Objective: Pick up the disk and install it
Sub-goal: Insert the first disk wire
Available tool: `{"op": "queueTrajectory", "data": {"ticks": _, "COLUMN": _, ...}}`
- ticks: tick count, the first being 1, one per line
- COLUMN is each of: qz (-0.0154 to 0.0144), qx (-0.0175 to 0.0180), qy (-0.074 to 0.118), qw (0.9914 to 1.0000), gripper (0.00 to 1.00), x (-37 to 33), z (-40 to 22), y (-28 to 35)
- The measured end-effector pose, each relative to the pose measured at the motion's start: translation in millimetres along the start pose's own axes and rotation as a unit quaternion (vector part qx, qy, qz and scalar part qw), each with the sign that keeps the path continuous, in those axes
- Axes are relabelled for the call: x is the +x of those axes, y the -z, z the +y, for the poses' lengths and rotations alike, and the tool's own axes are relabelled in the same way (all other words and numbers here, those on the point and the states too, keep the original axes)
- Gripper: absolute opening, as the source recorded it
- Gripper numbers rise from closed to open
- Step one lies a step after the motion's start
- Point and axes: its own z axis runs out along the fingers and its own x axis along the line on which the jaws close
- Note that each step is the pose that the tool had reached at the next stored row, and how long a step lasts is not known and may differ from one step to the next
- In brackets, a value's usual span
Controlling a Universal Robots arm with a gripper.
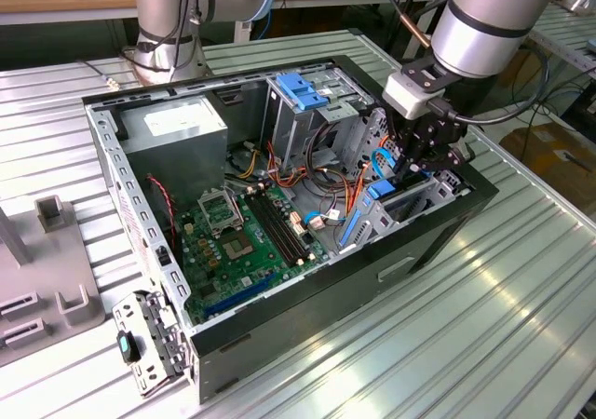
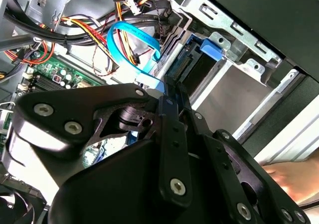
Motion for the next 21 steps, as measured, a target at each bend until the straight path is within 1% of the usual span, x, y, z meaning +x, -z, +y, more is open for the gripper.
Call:
{"op": "queueTrajectory", "data": {"ticks": 1, "qz": 0.0, "qx": 0.0, "qy": 0.0, "qw": 1.0, "gripper": 0.17, "x": 0.0, "z": 0.0, "y": -0.1}}
{"op": "queueTrajectory", "data": {"ticks": 2, "qz": 0.0, "qx": 0.0, "qy": 0.0, "qw": 1.0, "gripper": 0.23, "x": 0.0, "z": 0.0, "y": -0.1}}
{"op": "queueTrajectory", "data": {"ticks": 3, "qz": 0.0002, "qx": 0.0, "qy": 0.0, "qw": 1.0, "gripper": 0.23, "x": 0.0, "z": 0.0, "y": 0.0}}
{"op": "queueTrajectory", "data": {"ticks": 4, "qz": 0.0004, "qx": -0.0001, "qy": 0.0, "qw": 1.0, "gripper": 0.3, "x": 0.0, "z": 0.0, "y": 0.3}}
{"op": "queueTrajectory", "data": {"ticks": 8, "qz": 0.0005, "qx": -0.0001, "qy": 0.0, "qw": 1.0, "gripper": 0.3, "x": 0.0, "z": -0.1, "y": 1.4}}
{"op": "queueTrajectory", "data": {"ticks": 11, "qz": 0.0004, "qx": -0.0001, "qy": 0.0, "qw": 1.0, "gripper": 0.3, "x": -0.5, "z": -0.9, "y": 8.2}}
{"op": "queueTrajectory", "data": {"ticks": 13, "qz": 0.0006, "qx": -0.0001, "qy": 0.0, "qw": 1.0, "gripper": 0.3, "x": -1.4, "z": -1.9, "y": 16.4}}
{"op": "queueTrajectory", "data": {"ticks": 14, "qz": 0.0006, "qx": -0.0001, "qy": 0.0, "qw": 1.0, "gripper": 0.3, "x": -1.5, "z": -2.2, "y": 18.8}}
{"op": "queueTrajectory", "data": {"ticks": 18, "qz": 0.0006, "qx": -0.0001, "qy": 0.0, "qw": 1.0, "gripper": 0.3, "x": -1.5, "z": -3.0, "y": 19.0}}
{"op": "queueTrajectory", "data": {"ticks": 19, "qz": 0.0007, "qx": -0.0001, "qy": 0.0, "qw": 1.0, "gripper": 0.3, "x": -1.4, "z": -4.5, "y": 18.9}}
{"op": "queueTrajectory", "data": {"ticks": 20, "qz": 0.0007, "qx": -0.0001, "qy": 0.0, "qw": 1.0, "gripper": 0.3, "x": -1.2, "z": -8.1, "y": 18.4}}
{"op": "queueTrajectory", "data": {"ticks": 21, "qz": 0.0006, "qx": -0.0001, "qy": 0.0, "qw": 1.0, "gripper": 0.3, "x": -1.1, "z": -10.5, "y": 18.1}}
